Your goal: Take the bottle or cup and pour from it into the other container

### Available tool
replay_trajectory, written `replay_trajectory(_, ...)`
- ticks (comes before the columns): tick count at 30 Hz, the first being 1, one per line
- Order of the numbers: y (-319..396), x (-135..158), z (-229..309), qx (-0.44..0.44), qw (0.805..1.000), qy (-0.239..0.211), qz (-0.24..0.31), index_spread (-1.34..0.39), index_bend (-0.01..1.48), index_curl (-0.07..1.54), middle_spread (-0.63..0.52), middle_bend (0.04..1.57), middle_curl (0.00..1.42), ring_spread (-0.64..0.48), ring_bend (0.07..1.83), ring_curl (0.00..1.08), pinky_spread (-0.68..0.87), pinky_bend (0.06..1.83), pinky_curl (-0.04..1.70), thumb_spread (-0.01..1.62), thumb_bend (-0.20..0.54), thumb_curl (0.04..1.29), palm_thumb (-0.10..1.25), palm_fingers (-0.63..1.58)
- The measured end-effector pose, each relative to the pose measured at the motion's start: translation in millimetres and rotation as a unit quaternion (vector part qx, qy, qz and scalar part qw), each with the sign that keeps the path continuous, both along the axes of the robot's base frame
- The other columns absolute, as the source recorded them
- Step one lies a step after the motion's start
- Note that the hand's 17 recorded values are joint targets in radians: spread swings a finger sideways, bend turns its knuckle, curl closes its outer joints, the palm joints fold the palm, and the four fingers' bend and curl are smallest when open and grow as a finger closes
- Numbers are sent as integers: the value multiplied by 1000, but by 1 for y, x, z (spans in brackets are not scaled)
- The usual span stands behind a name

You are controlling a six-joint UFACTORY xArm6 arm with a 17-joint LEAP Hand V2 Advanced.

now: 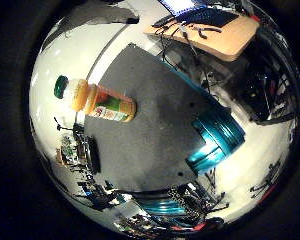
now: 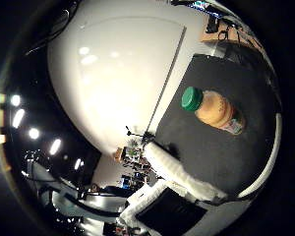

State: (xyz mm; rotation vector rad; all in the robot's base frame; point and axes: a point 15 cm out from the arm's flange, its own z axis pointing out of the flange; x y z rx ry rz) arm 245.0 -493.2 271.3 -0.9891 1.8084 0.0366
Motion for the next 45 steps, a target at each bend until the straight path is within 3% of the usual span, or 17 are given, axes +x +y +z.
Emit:
replay_trajectory(6, 3, 17, -22, 30, 999, -18, 3, -243, 168, 306, -2, 337, 364, 103, 626, 208, 382, 966, -8, 1066, -24, 304, 497, 227)
replay_trajectory(32, 37, 75, -69, 65, 996, -6, 52, -229, 175, 323, -18, 354, 372, 92, 692, 206, 347, 935, -10, 1060, -19, 317, 568, 313)
replay_trajectory(39, 59, 92, -72, 77, 994, -1, 81, -223, 186, 337, -53, 415, 394, 7, 854, 234, 166, 1021, -15, 1041, -18, 334, 635, 533)
replay_trajectory(45, 81, 100, -67, 72, 990, 20, 122, -251, 193, 373, -97, 605, 479, -121, 1058, 315, -223, 1236, 24, 1019, -12, 392, 773, 995)
